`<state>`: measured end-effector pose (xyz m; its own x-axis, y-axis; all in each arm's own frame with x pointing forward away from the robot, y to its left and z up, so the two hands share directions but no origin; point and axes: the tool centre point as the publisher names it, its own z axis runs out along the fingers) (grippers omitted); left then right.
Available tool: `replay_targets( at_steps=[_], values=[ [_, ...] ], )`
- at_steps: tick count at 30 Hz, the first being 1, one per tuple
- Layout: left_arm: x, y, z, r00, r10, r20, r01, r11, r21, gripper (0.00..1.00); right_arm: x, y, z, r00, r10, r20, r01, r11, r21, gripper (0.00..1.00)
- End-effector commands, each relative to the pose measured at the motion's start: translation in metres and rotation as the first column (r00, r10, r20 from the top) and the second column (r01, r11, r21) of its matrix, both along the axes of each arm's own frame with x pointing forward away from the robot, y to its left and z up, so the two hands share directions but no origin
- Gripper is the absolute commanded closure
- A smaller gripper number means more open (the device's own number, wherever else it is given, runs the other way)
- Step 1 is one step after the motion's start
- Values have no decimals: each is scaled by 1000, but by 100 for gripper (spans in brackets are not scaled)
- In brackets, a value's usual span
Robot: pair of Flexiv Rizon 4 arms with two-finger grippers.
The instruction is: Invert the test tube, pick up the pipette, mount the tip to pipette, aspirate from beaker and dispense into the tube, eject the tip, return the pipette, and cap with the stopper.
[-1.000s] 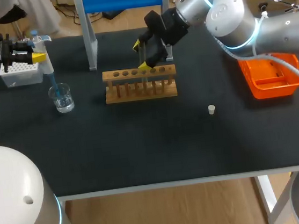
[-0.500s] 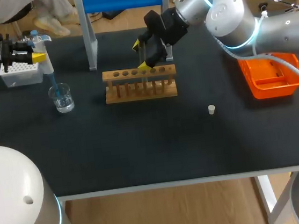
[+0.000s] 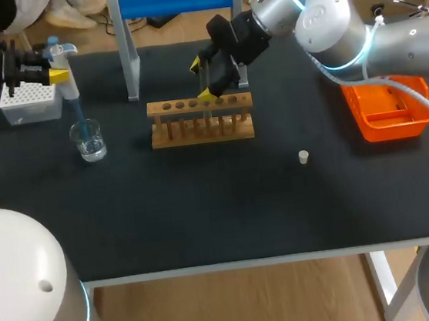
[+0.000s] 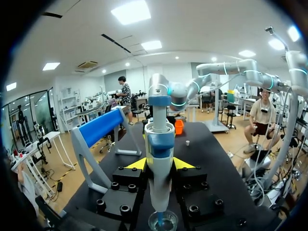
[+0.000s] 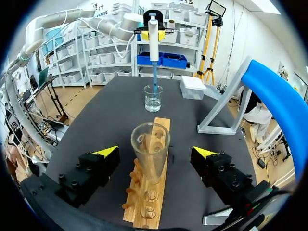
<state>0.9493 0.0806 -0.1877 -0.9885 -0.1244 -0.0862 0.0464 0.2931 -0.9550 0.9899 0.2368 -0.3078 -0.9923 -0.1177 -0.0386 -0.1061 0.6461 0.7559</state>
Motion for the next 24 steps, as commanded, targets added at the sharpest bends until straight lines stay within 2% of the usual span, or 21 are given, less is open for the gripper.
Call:
replay_targets(
  at_steps=[1,9,14,24],
  values=[
    [-6,-6,8,1000,11,5,-11,1000,17,100,0,0,1,1000,1,-2,-1,1000,-4,0],
    [-11,-9,22,1000,16,18,-17,999,32,100,0,0,1,1000,1,-2,-1,1000,-4,0],
    [-14,-13,27,1000,26,7,-26,999,44,100,0,0,1,1000,1,-2,-1,1000,-4,0],
    [-17,-23,50,999,40,12,-40,997,62,100,0,0,1,1000,1,-2,-1,1000,-4,0]
  ],
)
